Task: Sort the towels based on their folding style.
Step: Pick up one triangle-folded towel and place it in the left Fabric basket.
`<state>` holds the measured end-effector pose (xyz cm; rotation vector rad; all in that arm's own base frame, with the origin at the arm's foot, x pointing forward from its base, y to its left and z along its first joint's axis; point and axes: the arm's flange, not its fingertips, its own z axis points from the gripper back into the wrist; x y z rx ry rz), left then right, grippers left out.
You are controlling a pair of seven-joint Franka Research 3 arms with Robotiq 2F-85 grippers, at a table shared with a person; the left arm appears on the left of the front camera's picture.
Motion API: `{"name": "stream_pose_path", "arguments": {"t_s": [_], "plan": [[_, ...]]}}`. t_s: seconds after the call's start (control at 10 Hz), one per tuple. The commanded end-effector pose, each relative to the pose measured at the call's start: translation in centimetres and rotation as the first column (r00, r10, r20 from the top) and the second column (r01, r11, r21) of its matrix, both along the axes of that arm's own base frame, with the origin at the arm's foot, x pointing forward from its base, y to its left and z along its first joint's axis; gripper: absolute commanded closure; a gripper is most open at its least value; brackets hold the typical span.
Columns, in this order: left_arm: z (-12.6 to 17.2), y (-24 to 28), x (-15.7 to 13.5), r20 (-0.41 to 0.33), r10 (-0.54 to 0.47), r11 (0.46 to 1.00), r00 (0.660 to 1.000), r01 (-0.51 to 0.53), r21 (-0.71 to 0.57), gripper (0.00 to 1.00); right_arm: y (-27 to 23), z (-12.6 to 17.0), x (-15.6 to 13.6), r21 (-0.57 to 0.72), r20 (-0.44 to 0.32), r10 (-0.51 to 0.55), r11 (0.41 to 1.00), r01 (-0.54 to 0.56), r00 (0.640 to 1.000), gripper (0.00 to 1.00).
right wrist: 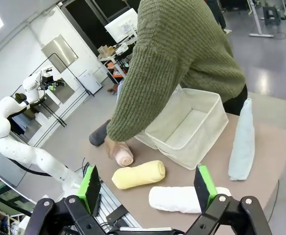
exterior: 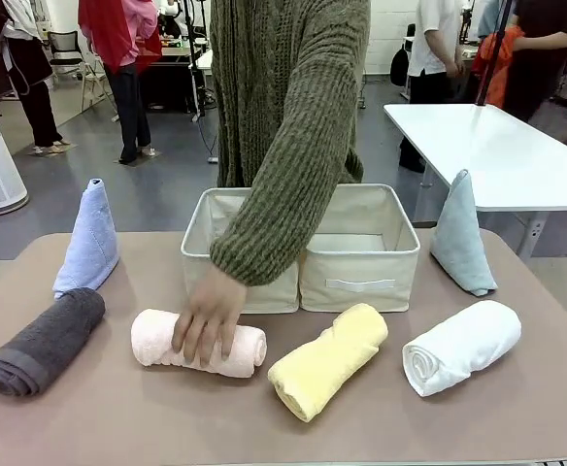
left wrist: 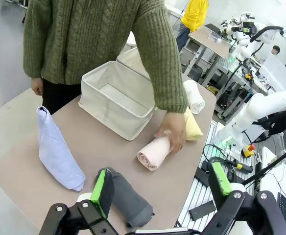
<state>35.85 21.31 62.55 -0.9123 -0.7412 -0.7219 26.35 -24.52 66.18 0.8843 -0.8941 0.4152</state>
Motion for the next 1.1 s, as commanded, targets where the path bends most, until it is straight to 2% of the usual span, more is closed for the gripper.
{"name": "stream_pose_path", "arguments": {"t_s": [0.0, 0.4, 0.5, 0.6, 0.7, 0.8, 0.9, 1.0], "plan": [[0.0, 0.0, -0.1, 0.010, -0.007, 1.000, 1.000, 0.007, -0.001, 0.00, -0.1, 0.1, 0.2, 0.011, 0.029, 0.014, 1.000, -0.014, 0.999, 0.00], [0.0, 0.0, 0.0, 0.000, 0.000, 1.000, 1.000, 0.000, 0.000, 0.00, -0.1, 0.1, 0.2, 0.011, 0.029, 0.014, 1.000, -0.014, 0.999, 0.00], [0.2, -3.0, 2.1, -0.041, 0.124, 0.978, 0.991, -0.115, 0.173, 0.00, -0.1, 0.1, 0.2, 0.011, 0.029, 0.014, 1.000, -0.014, 0.999, 0.00], [0.2, -6.4, 4.4, -0.061, 0.216, 0.917, 0.975, -0.180, 0.357, 0.00, -0.1, 0.1, 0.2, 0.011, 0.029, 0.014, 1.000, -0.014, 0.999, 0.00], [-0.7, -9.4, 6.3, -0.088, 0.279, 0.821, 0.956, -0.190, 0.539, 0.00, -0.1, 0.1, 0.2, 0.011, 0.029, 0.014, 1.000, -0.014, 0.999, 0.00], [-2.6, -12.3, 8.2, -0.056, 0.340, 0.713, 0.939, -0.219, 0.666, 0.00, -0.1, 0.1, 0.2, 0.011, 0.029, 0.014, 1.000, -0.014, 0.999, 0.00], [-4.9, -14.6, 9.7, -0.031, 0.367, 0.630, 0.930, -0.224, 0.744, 0.00, -0.1, 0.1, 0.2, 0.011, 0.029, 0.014, 1.000, -0.014, 0.999, 0.00], [-7.2, -16.2, 11.2, -0.016, 0.392, 0.583, 0.920, -0.235, 0.778, 0.00, -0.1, 0.1, 0.2, 0.011, 0.029, 0.014, 1.000, -0.014, 0.999, 0.00]]}}
